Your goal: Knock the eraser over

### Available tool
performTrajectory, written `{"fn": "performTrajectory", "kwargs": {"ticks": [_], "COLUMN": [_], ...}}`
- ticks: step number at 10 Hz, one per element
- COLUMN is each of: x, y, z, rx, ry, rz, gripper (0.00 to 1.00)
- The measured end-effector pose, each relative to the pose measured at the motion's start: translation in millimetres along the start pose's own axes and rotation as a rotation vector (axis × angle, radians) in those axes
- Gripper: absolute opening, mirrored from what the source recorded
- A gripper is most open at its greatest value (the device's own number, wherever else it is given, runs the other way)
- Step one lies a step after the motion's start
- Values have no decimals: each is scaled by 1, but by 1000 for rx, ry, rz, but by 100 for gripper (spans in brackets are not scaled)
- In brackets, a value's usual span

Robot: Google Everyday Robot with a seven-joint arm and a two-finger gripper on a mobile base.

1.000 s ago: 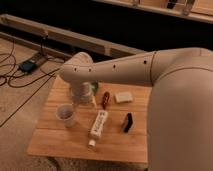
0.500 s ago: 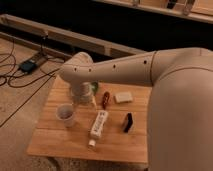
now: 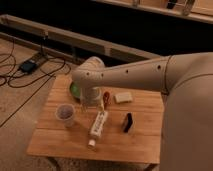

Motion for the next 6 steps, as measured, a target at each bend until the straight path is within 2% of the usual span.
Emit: {"fn": "performTrajectory", "kwargs": {"ticks": [1,4,5,6], "x": [1,11,17,18], "y": [-1,-38,-63,-65], "z": [5,20,31,33], "rx": [-12,-21,-31,-32], "ry": [-2,-2,3,3], "rz": [17,74,107,111], "gripper": [65,65,65,65]}}
